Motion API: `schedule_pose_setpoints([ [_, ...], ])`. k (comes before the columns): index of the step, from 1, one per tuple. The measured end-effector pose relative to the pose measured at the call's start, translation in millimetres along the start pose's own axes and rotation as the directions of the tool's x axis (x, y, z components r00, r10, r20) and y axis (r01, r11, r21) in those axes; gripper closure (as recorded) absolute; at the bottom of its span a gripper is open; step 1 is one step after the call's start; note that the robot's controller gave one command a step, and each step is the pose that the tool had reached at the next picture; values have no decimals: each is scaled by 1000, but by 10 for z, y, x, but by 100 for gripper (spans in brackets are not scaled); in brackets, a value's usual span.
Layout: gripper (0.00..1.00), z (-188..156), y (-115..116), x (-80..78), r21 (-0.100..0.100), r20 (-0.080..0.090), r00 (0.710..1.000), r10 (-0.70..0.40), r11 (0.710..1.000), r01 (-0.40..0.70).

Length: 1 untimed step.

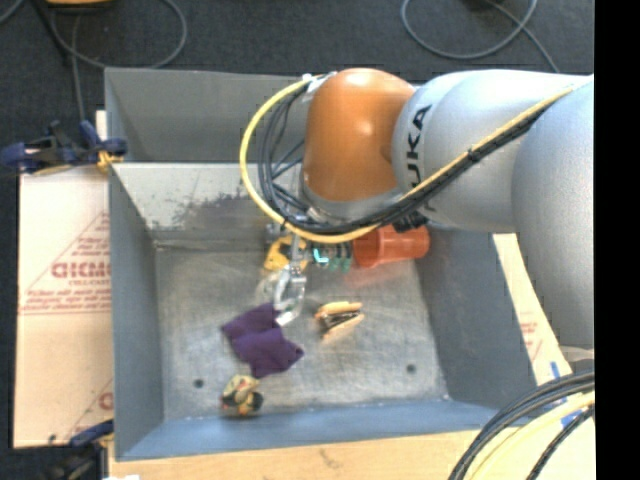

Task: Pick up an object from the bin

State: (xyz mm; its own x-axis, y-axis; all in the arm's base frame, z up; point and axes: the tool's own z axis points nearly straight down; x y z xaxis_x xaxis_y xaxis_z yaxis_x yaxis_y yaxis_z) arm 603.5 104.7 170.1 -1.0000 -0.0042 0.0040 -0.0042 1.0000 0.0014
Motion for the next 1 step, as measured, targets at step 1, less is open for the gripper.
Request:
schedule_pose_setpoints([
  [1, 0, -46, -2, -18, -1, 8, 1000, 2, 1000, -2],
])
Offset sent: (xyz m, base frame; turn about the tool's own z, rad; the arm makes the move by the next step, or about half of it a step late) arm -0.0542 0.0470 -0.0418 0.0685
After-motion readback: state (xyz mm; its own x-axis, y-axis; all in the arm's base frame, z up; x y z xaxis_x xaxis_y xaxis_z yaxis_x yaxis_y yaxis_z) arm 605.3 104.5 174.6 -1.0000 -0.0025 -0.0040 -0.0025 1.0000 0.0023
